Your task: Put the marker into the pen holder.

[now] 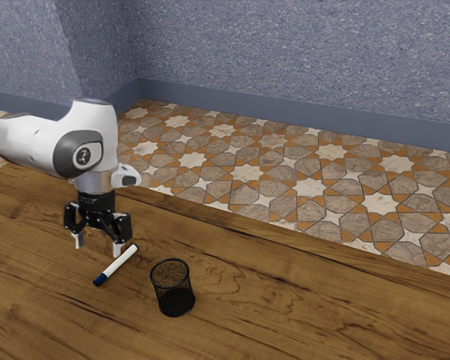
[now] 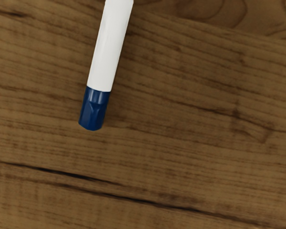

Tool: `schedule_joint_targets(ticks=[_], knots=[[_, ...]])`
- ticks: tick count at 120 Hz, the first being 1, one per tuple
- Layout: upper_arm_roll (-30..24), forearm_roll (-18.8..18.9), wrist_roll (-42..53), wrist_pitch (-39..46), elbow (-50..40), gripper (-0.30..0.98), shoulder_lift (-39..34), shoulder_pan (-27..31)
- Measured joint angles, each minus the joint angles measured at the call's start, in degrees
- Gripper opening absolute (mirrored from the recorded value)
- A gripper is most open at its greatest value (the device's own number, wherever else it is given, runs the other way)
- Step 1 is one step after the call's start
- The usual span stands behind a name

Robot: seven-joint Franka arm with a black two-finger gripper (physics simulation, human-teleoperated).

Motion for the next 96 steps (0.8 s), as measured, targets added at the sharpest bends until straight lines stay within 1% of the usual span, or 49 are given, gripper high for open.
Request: schedule_joint_targets(ticks=[33, 55, 68, 96], knots=[[0.1, 1.2, -0.08, 8.02, 0.15, 0.68, 7.33, -0.34], [0.78, 1.62, 0.81, 11.51, 3.98, 0.68, 14.2, 0.51], [1.24, 1.91, 1.89, 13.11, 7.03, 0.68, 15.69, 1.27], [1.36, 2.09, 3.87, 14.73, 7.7, 0.68, 17.65, 2.16]])
